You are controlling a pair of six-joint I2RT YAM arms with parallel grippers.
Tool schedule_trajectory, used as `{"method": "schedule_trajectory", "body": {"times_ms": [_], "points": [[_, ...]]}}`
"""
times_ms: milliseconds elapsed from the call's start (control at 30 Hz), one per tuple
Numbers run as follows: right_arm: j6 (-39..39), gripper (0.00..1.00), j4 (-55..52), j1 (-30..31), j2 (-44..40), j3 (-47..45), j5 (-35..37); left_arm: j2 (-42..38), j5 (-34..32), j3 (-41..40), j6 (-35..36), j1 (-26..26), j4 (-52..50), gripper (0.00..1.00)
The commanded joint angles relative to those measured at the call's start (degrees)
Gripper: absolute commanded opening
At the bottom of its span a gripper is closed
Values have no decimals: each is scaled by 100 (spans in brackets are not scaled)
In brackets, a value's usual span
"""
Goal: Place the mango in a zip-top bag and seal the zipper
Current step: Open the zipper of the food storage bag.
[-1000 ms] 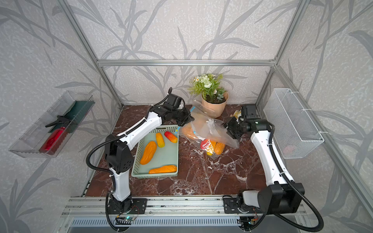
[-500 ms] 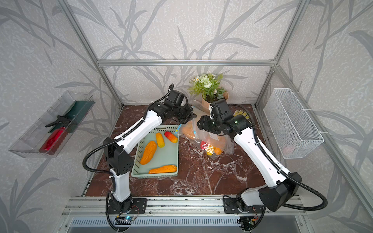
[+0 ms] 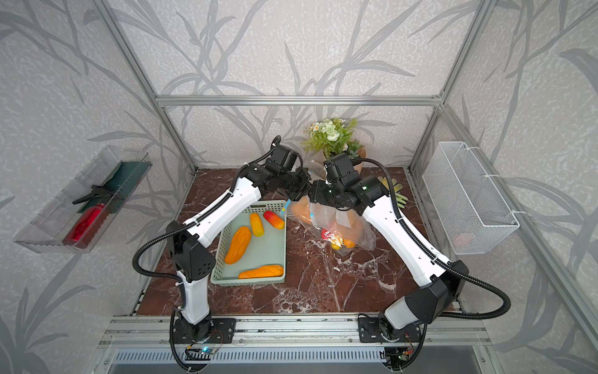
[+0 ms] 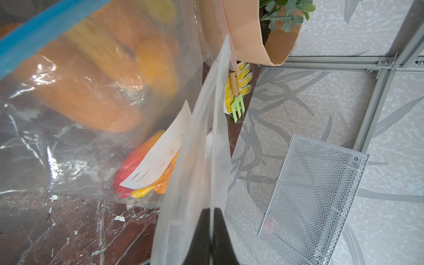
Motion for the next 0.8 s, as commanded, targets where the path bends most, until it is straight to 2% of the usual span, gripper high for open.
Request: {"method": "schedule_trajectory", "body": {"times_ms": [0,333,500,600,767], "points": [[-264,53,-202,52,139,163,272,-11,-73,310,-80,-33,-213,0],[-390,46,-424,271,434,501,794,126,-87,667,-63,-39,-550,0],[-420,33,-522,270,519,590,930,147,-75,691,-96,-39,-562,0],[-390,19,-512,265,498,569,955,140,-79,691,-86,-48,-570,0],[-334,4,-525,243,454,573,852,124,-146,736,21,-48,-550,0]]}}
